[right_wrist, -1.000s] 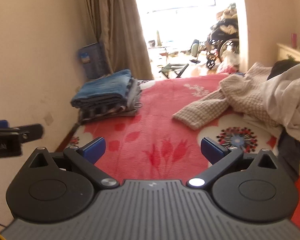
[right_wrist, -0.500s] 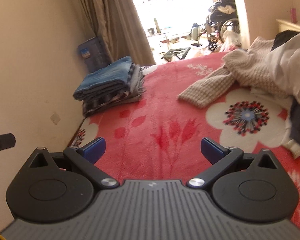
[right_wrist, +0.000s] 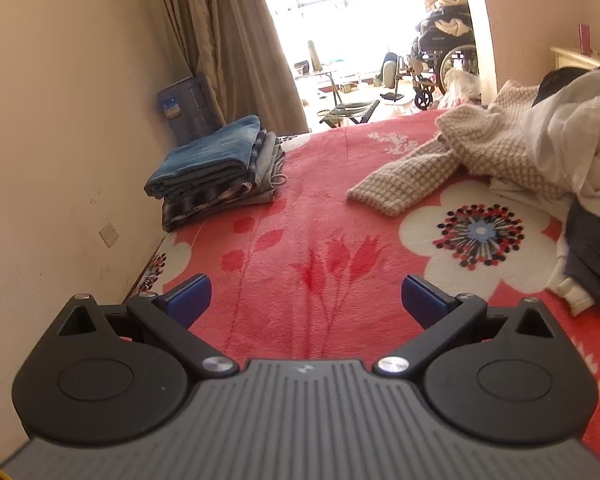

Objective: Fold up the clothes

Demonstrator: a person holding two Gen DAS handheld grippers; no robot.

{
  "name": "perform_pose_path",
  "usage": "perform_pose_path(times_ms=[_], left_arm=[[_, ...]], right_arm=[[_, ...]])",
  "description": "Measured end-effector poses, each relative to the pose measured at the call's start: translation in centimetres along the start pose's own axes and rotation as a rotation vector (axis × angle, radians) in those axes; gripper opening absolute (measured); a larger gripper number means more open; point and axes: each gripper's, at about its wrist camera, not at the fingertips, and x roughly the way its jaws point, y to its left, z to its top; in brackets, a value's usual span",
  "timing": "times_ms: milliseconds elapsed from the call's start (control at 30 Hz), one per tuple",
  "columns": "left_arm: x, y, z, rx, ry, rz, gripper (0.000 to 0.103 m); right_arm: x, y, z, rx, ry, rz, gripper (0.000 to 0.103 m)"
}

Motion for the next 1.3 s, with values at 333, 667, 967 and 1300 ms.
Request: perform_pose_path(times_ms=[333, 667, 967, 1300], left_arm=[[6.0, -2.3, -0.3, 0.067, -0.053, -0.132, 0.103], [13.8, -3.9, -2.2, 0.045, 0.096, -0.254, 0.103], [15.4, -2.9, -2.7, 0.003, 0.129, -0.191, 0.103], [13.6, -3.5, -2.3, 0.028, 0.102, -0.121, 0.103]], right_arm=[[0.8, 0.4, 0.2, 0.041, -0.020, -0.039, 0.102], [3.0, 2.3, -0.4, -0.067, -0.013, -0.083, 0.102], [4.5, 4.4, -0.6, -0.149, 0.033, -0.076, 0.102], [2.7, 5.4, -0.4, -0.151, 0.019, -0.059, 0.102]])
